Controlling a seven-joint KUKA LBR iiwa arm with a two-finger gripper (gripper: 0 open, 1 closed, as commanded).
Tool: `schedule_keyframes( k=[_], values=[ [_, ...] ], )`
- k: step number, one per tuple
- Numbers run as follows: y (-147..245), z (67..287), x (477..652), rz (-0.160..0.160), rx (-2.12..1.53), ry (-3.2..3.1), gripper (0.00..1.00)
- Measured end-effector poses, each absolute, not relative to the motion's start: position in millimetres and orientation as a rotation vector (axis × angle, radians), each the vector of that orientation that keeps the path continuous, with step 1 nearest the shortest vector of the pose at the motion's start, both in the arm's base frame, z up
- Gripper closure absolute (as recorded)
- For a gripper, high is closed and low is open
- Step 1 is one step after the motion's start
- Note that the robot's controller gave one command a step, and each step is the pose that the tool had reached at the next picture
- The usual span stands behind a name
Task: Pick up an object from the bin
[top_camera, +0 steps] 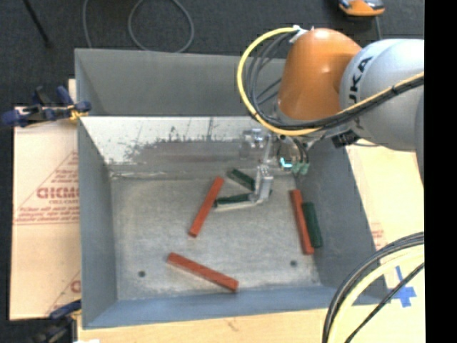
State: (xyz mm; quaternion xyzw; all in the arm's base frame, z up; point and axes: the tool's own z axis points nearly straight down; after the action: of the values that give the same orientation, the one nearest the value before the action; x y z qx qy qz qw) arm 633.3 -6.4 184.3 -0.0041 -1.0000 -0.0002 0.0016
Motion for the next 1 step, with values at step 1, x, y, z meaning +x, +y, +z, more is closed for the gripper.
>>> schedule_keyframes(
  k=[1],
  values=[
    [2.5,65.7,598.0,-0.002,-0.151,-3.133,0.0]
  ],
)
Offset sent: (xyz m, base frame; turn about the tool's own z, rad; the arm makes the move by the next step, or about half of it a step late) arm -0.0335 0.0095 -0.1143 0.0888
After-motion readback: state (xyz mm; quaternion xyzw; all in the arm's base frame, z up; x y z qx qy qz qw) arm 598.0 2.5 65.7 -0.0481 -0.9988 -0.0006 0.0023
